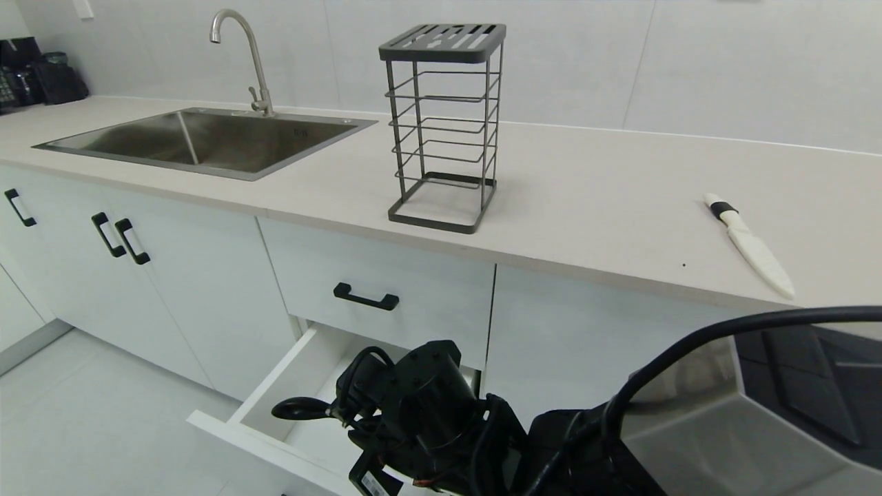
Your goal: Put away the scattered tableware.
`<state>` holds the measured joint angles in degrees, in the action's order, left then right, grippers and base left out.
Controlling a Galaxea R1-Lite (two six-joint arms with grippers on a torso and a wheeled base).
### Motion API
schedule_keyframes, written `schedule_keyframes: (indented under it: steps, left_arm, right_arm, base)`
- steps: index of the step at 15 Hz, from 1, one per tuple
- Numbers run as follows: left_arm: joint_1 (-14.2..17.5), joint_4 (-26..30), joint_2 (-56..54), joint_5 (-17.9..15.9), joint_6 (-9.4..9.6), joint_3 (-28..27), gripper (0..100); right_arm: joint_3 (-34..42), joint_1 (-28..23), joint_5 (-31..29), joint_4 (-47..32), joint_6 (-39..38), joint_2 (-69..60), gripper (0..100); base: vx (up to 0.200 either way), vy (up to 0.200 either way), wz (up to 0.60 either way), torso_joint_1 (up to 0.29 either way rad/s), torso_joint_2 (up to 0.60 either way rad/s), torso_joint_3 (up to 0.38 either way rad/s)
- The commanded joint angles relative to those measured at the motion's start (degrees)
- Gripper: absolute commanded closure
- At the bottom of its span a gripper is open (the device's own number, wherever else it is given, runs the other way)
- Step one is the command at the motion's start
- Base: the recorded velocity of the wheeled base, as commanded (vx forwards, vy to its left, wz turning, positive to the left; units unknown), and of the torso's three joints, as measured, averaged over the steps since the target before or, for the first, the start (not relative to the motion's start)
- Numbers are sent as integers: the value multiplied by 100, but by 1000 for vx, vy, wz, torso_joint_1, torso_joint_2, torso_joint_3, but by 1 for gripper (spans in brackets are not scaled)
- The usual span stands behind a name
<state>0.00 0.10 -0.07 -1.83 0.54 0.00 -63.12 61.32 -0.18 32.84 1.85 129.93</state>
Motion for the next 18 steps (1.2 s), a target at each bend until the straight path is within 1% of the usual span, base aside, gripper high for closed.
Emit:
schedule_keyframes:
  steps: [1, 3, 5, 10, 18]
  left_arm:
    - [0, -1, 7, -2, -1, 0, 0]
    - [0, -1, 7, -2, -1, 0, 0]
    - [0, -1, 7, -2, -1, 0, 0]
    - [0, -1, 7, -2, -1, 0, 0]
    - [0, -1, 7, -2, -1, 0, 0]
  right_arm:
    - [-104, -41, 1, 3, 8, 77, 100]
    - [-297, -111, -8, -6, 17, 191, 100]
    - [-420, -305, -70, -32, 184, 384, 100]
    - [-1079, -437, -52, -120, 289, 1070, 100]
    - [-1545, -542, -61, -129, 298, 1738, 100]
  base:
    - [0, 0, 0, -85, 456, 364]
    - [0, 0, 0, -68, 366, 298]
    - [0, 0, 0, -19, 127, 102]
    - [0, 0, 0, 0, 0, 0]
    - [0, 0, 0, 0, 0, 0]
